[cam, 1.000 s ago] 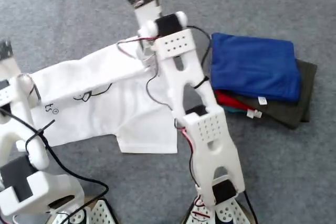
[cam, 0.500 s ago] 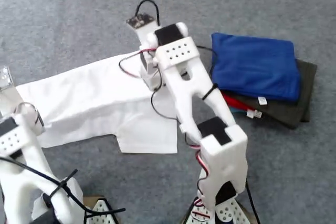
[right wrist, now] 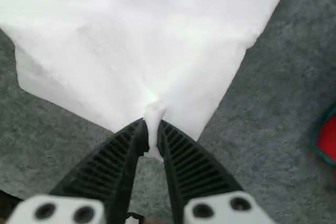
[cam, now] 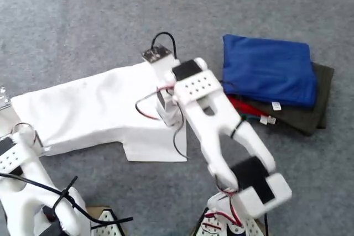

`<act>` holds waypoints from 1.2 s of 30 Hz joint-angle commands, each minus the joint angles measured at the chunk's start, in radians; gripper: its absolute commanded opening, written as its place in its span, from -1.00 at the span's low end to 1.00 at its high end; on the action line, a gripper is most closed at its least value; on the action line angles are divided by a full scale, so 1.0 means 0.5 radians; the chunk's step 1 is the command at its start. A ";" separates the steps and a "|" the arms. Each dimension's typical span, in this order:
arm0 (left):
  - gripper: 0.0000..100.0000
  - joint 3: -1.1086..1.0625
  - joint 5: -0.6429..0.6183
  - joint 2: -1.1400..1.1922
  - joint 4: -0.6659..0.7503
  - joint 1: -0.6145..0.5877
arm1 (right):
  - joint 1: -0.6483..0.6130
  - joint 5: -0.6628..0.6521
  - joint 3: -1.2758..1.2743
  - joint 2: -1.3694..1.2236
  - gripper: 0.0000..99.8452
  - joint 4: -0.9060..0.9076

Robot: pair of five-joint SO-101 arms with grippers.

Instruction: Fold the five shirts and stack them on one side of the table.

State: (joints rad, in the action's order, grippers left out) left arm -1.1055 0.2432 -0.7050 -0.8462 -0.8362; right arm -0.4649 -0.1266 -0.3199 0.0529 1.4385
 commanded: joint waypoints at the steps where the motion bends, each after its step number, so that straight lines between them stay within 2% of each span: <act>1: -0.94 -0.008 0.018 -0.055 0.003 -0.084 | -0.052 0.003 -0.204 0.238 -0.97 -0.071; 6: -0.94 -0.041 0.021 -0.061 -0.157 -0.008 | -0.052 0.003 -0.410 0.330 -0.97 -0.163; 14: -0.93 -0.020 0.021 -0.046 -0.157 0.044 | -0.055 0.000 -0.511 0.330 -0.96 -0.319; 16: -0.85 -0.035 0.021 -0.043 -0.175 0.038 | -0.049 0.000 -0.511 0.339 -0.87 -0.316; 20: -0.58 -0.023 0.006 -0.049 -0.206 -0.063 | -0.049 0.000 -0.499 0.342 -0.54 -0.236; 23: -0.57 0.087 0.018 -0.043 -0.239 -0.204 | -0.049 -0.147 -0.468 0.342 -0.40 -0.135; 26: -0.58 0.262 0.021 -0.061 -0.359 -0.302 | -0.049 -0.190 -0.385 0.330 -0.50 -0.095; 28: -0.63 0.422 0.006 -0.061 -0.454 -0.296 | -0.058 -0.190 -0.290 0.315 -0.71 -0.126; 30: -0.82 0.588 -0.034 -0.043 -0.494 -0.265 | -0.058 -0.190 -0.170 0.259 -0.99 -0.227; 31: -0.94 0.643 -0.101 -0.040 -0.488 -0.238 | -0.058 -0.187 -0.118 0.216 -0.95 -0.264; 33: -0.89 0.695 -0.273 -0.037 -0.485 -0.155 | -0.058 -0.101 -0.002 0.087 -0.87 -0.328; 36: -0.94 0.674 -0.460 -0.034 -0.427 0.072 | -0.058 0.028 0.189 -0.186 -0.95 -0.374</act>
State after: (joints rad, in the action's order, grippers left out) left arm -0.8155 0.0959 -0.7112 -1.0825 -0.8930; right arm -0.4818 -0.1573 -0.3368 0.0437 1.2820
